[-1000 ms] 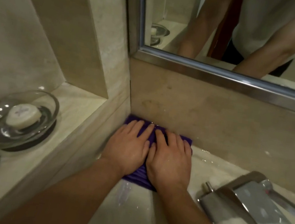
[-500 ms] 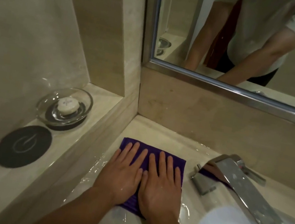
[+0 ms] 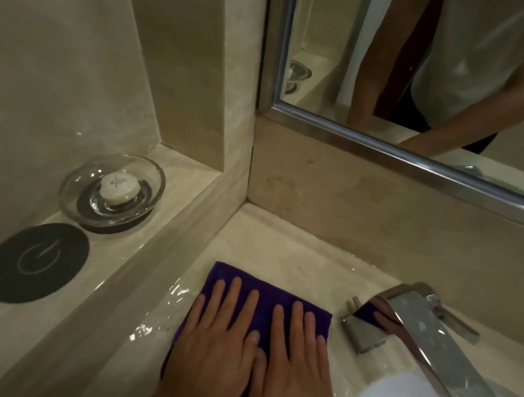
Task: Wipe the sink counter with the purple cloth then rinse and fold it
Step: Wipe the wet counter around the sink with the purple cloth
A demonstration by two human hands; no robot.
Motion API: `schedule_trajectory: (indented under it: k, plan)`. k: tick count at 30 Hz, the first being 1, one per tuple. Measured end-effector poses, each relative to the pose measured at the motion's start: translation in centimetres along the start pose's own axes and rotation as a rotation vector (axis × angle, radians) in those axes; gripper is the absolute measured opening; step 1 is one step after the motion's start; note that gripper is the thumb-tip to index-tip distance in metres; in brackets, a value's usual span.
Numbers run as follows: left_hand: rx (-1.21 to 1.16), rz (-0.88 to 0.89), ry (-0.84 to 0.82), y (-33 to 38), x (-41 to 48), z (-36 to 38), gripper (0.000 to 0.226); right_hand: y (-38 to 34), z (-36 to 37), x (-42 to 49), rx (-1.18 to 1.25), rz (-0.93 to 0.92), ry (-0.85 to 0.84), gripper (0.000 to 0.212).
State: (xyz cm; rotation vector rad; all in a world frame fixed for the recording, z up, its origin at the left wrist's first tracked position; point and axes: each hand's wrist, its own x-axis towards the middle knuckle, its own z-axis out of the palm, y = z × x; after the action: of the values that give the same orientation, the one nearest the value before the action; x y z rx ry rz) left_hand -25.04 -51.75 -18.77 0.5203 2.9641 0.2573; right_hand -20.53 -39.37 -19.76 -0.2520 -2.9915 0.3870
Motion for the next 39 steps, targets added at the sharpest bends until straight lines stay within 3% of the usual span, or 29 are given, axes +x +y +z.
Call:
schedule_trajectory:
  k: [4, 11, 18, 22, 33, 36, 39]
  plan:
    - [0.027, 0.073, -0.025, -0.1, 5.4, -1.3, 0.059, 0.7, 0.5, 4.3, -0.045, 0.021, -0.004, 0.06]
    - [0.039, 0.175, -0.036, -1.0, 14.6, -2.6, 0.057, 0.6, -0.9, 11.9, -0.066, 0.067, -0.117, 0.086]
    - [0.038, 0.219, 0.036, -1.8, 16.3, -2.4, 0.06, 0.2, 0.3, 13.5, -0.034, 0.108, -0.095, 0.08]
    - [0.066, 0.206, -0.015, -1.7, 16.2, -2.8, 0.055, 0.1, -0.1, 13.6, -0.045, 0.109, -0.13, 0.067]
    - [0.489, 0.123, -0.043, -2.3, 15.6, -5.4, 0.062, -1.7, 0.2, 14.8, -0.05, -0.002, -0.195, 0.064]
    - [0.291, 0.173, -0.012, -2.2, 15.5, -6.2, 0.064, -1.4, -0.5, 15.3, -0.081, -0.057, -0.204, 0.064]
    - [0.061, 0.254, 0.036, -2.4, 16.4, -6.5, 0.055, -0.9, -1.1, 15.9, -0.082, -0.101, -0.01, 0.06]
